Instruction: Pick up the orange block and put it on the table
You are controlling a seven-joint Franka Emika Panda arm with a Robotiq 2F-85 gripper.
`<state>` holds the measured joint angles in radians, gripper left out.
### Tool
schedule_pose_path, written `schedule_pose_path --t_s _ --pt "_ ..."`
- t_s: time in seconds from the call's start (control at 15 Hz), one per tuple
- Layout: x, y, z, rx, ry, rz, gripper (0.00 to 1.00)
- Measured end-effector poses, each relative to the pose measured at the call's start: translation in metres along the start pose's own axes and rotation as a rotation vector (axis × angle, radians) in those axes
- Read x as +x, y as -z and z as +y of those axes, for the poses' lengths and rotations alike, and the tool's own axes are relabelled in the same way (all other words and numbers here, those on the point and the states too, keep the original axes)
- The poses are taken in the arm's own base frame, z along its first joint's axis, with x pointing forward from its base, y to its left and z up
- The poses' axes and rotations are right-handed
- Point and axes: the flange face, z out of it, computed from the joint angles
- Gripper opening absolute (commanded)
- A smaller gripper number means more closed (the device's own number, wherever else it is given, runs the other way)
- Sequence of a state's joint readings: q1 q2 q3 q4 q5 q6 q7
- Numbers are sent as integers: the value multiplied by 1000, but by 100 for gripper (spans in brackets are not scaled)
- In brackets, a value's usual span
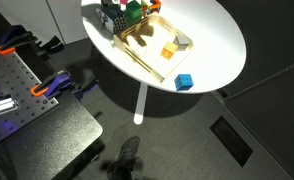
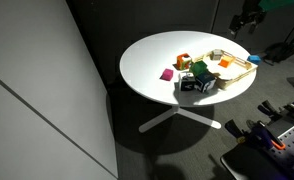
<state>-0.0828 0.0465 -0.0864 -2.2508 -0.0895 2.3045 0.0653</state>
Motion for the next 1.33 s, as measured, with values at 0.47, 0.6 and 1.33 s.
schedule_pose_path --t_s 0.47,0.6,1.33 --pt "3 -1 1 -1 -2 -1 100" --pt "3 -1 1 -1 -2 0 100" --pt "33 -46 32 6 -71 -58 100"
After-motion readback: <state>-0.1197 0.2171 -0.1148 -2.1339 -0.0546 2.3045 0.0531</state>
